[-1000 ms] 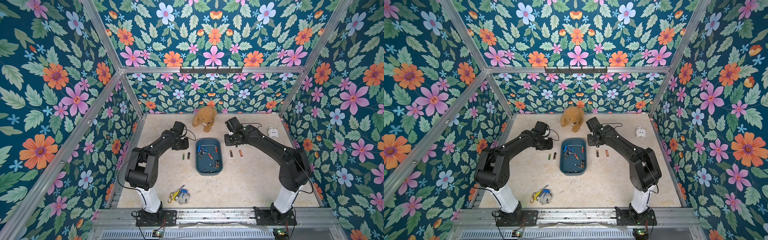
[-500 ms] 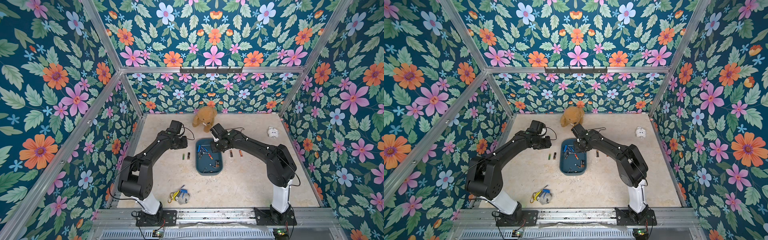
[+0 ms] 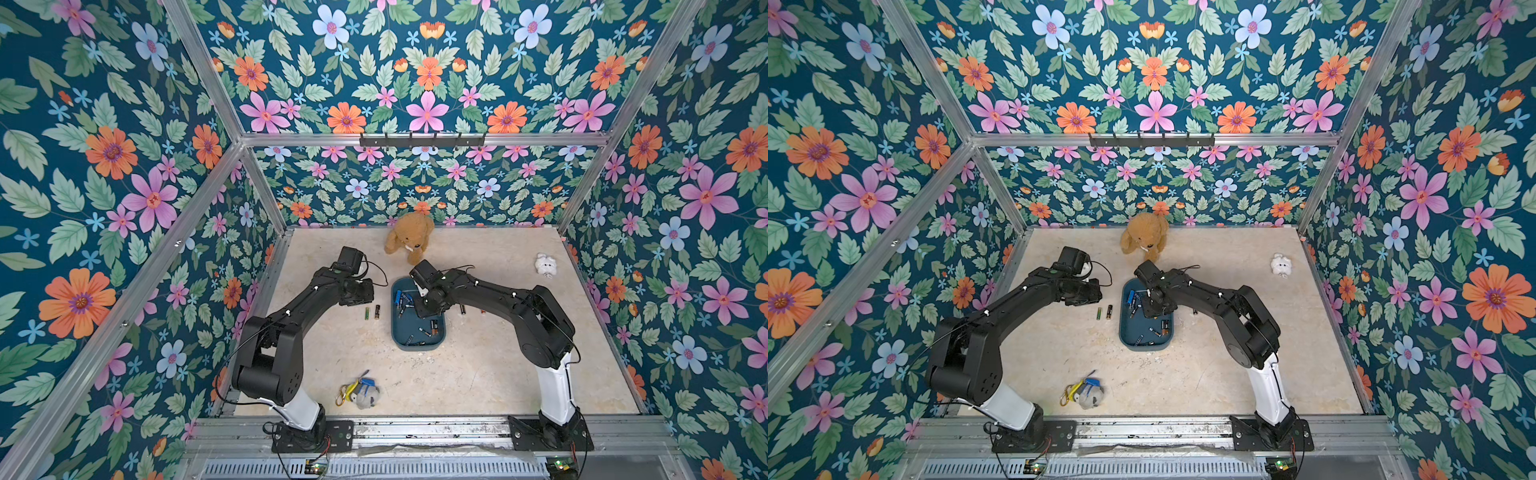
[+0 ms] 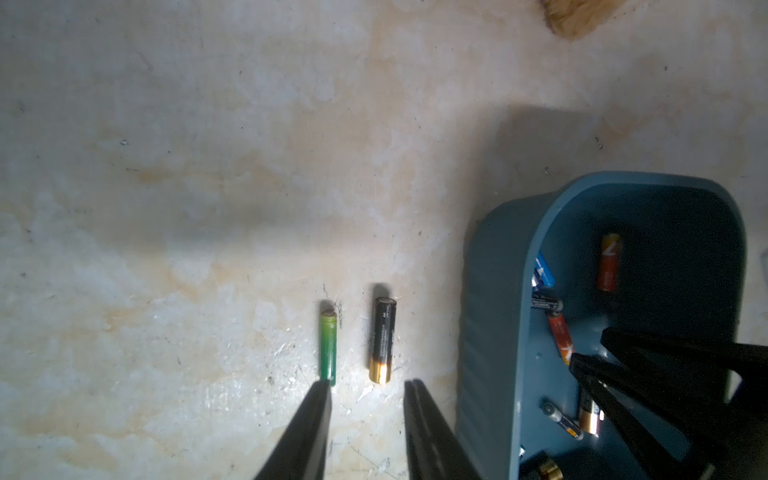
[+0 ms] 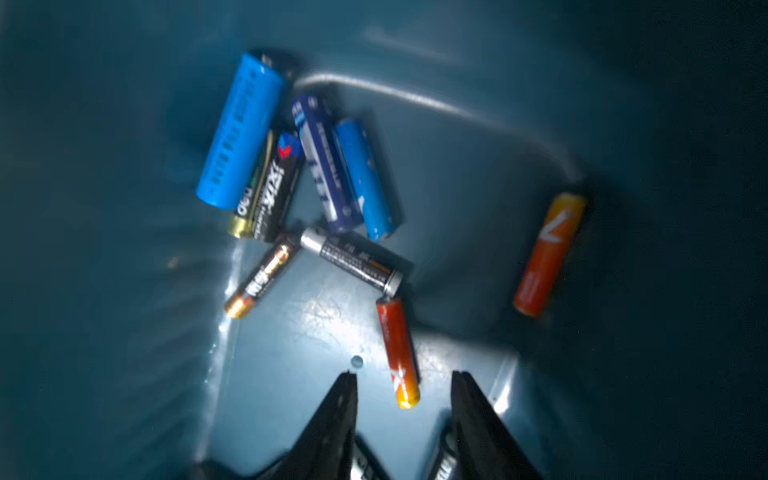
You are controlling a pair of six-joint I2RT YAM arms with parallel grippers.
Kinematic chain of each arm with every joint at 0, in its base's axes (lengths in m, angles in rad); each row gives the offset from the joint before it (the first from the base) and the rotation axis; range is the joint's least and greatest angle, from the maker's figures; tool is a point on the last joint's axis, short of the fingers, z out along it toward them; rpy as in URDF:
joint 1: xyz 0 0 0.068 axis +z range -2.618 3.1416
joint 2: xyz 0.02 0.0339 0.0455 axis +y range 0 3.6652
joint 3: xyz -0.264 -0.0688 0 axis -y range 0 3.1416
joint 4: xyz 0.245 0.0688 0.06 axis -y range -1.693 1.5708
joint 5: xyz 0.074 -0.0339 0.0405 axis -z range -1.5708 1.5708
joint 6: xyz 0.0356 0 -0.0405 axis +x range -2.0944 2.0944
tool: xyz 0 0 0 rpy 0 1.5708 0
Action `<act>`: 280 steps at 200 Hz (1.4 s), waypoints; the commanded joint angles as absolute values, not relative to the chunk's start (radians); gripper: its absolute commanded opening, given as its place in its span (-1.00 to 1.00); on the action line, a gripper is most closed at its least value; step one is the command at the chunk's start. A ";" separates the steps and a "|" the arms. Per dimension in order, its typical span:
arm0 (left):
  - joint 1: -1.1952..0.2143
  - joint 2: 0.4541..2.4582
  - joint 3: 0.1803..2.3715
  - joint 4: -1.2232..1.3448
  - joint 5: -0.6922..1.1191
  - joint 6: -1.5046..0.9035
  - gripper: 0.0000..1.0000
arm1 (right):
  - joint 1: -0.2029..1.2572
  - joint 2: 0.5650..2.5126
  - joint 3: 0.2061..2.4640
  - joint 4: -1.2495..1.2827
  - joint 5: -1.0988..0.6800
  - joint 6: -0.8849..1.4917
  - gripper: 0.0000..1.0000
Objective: Take the batteries out of the storage box
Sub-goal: Pick up the battery from the storage box.
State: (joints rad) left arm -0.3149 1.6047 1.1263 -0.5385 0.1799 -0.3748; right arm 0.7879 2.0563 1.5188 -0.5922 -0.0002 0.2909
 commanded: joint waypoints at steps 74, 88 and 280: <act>-0.314 1.569 1.076 -0.519 0.176 -0.403 -0.27 | 0.792 2.092 1.529 -0.577 0.016 0.267 -0.21; -0.314 1.570 1.072 -0.514 0.178 -0.407 -0.27 | 0.792 2.097 1.535 -0.580 0.017 0.262 -0.22; -0.315 1.570 1.083 -0.520 0.208 -0.408 -0.28 | 0.793 2.133 1.591 -0.621 0.017 0.253 -0.69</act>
State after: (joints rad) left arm -0.3149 1.5757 1.0702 -0.5133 0.1879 -0.4046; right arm 0.7910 2.1254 1.5719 -0.6060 0.0235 0.2592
